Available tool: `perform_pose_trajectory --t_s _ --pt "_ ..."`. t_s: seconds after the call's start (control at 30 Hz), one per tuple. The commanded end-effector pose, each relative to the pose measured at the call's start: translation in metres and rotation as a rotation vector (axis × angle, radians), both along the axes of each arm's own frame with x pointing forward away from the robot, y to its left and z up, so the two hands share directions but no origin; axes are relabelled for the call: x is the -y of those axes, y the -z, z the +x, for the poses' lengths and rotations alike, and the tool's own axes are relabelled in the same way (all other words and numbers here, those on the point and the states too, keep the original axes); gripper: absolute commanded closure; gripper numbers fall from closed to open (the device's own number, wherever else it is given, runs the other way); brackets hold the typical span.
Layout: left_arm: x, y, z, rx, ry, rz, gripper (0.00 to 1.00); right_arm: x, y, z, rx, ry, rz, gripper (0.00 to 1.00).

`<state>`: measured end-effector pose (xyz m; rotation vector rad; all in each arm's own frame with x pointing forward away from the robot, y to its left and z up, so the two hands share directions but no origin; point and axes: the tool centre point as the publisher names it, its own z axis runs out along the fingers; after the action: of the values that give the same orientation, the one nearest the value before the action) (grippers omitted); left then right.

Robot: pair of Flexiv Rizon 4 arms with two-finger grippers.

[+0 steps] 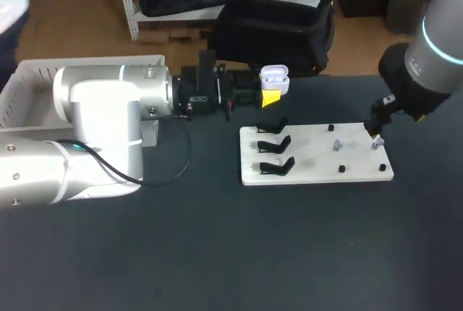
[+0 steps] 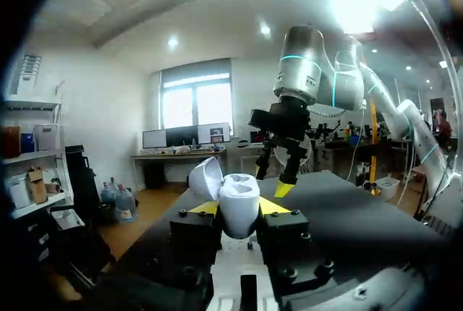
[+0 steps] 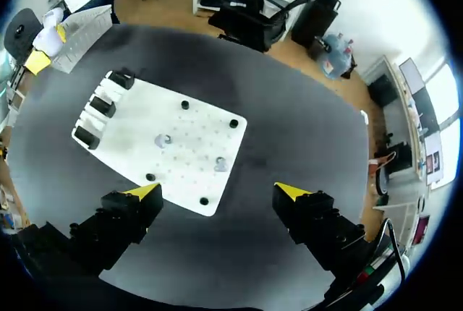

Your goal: Pick up each earbud case from the left stands, insert the matching earbuds, close the lid, and place the case in the box.

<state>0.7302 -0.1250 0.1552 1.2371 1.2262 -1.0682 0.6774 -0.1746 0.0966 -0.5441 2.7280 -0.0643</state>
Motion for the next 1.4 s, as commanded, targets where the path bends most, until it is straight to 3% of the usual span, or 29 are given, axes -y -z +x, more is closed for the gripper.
perform_pose_trajectory --t_s 0.03,0.57,0.6,0.67,1.13,1.4 --pt "0.0 0.001 -0.003 0.004 -0.009 -0.004 1.0 -0.001 0.016 0.001 -0.006 -0.018 0.011 0.0" --pt "0.0 0.001 -0.003 0.004 -0.009 -0.004 1.0 -0.008 0.056 0.018 -0.099 -0.09 -0.008 0.0" --pt "0.0 0.001 -0.003 0.004 -0.009 -0.004 1.0 -0.008 0.057 0.019 -0.106 -0.094 -0.01 0.02" --pt "0.0 0.001 -0.003 0.004 -0.009 -0.004 1.0 -0.008 0.059 0.019 -0.111 -0.097 -0.012 0.15" --pt "0.0 0.001 -0.003 0.004 -0.009 -0.004 1.0 -0.003 0.07 0.031 -0.14 -0.12 -0.033 0.51" --pt "0.0 0.001 -0.003 0.004 -0.009 -0.004 1.0 0.002 0.075 0.033 -0.15 -0.112 -0.04 0.55"
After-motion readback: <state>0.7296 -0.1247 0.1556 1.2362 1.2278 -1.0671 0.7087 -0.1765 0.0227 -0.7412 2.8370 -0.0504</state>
